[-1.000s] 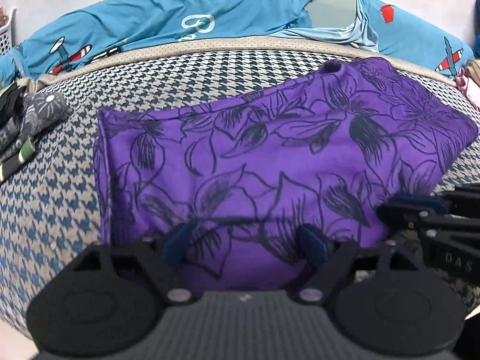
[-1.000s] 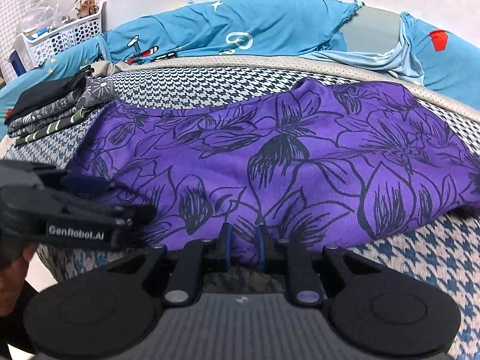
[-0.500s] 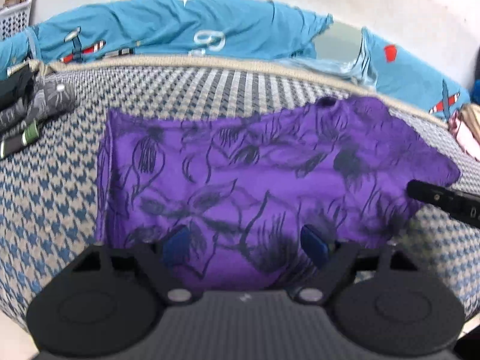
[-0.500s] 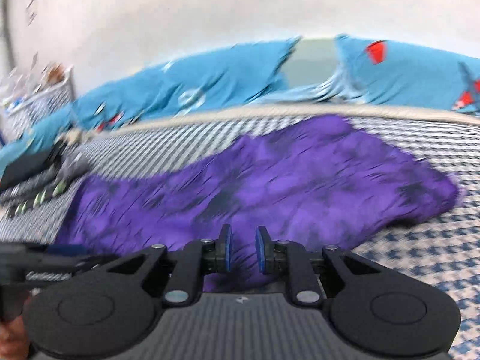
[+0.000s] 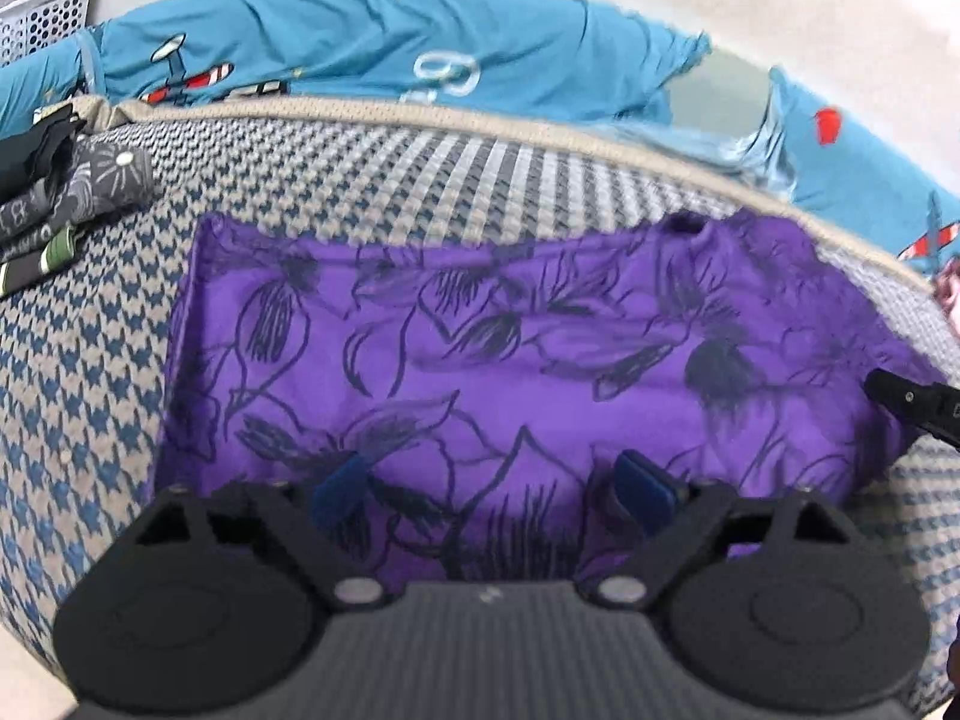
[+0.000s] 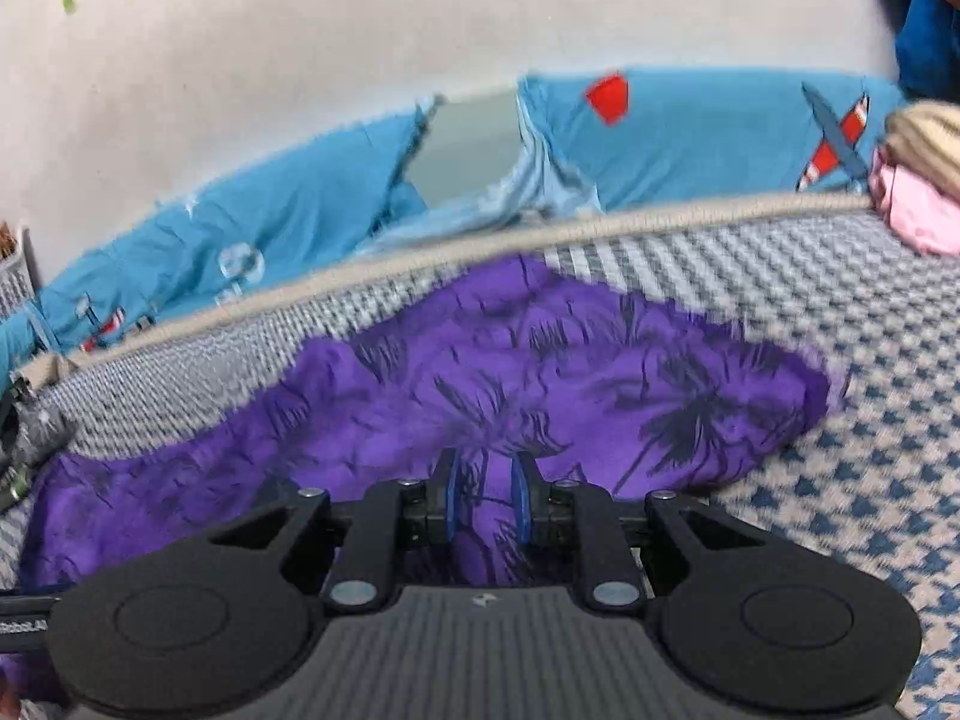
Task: Fold clothes
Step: 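Lift and spread the purple garment open across the bed with both grippers, then lay the garment flat and open both grippers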
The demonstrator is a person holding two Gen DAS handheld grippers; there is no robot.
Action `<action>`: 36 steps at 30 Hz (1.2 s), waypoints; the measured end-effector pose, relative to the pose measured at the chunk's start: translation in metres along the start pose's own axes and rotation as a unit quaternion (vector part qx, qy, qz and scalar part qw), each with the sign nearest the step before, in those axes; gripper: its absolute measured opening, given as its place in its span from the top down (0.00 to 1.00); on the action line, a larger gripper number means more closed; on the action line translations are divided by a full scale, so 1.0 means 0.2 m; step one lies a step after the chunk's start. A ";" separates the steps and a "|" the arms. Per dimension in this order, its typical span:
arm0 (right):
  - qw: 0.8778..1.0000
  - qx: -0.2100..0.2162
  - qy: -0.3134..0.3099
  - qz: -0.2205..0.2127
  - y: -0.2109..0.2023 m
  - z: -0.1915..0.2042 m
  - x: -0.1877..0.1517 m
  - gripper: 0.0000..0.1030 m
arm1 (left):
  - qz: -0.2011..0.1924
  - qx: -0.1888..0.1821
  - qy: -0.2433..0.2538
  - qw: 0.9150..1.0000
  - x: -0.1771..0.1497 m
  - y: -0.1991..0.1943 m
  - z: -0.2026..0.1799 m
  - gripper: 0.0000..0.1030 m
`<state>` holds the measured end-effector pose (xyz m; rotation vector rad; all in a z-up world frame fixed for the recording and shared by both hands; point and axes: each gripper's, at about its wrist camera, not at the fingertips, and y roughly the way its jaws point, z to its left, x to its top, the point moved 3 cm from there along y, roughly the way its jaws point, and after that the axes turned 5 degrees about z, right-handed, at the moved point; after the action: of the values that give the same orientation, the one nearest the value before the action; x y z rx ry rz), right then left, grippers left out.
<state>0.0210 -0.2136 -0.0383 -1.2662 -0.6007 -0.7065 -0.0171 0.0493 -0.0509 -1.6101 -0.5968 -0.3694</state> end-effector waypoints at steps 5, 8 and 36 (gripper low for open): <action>0.999 -0.013 -0.030 0.002 0.01 0.02 -0.04 0.82 | 0.004 0.021 0.028 0.999 -0.03 0.04 -0.05 0.01; 0.999 -0.013 -0.031 0.007 0.00 0.01 -0.05 0.82 | 0.005 0.025 0.031 0.999 -0.04 0.05 -0.07 0.00; 0.999 0.015 -0.042 0.029 -0.32 0.07 -0.25 0.77 | -0.007 0.031 0.080 0.996 -0.22 -0.08 -0.15 0.00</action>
<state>-0.0607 -0.2016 -0.0329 -1.2848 -0.6376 -0.5966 -0.0583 0.0141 -0.0584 -1.5022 -0.4931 -0.4808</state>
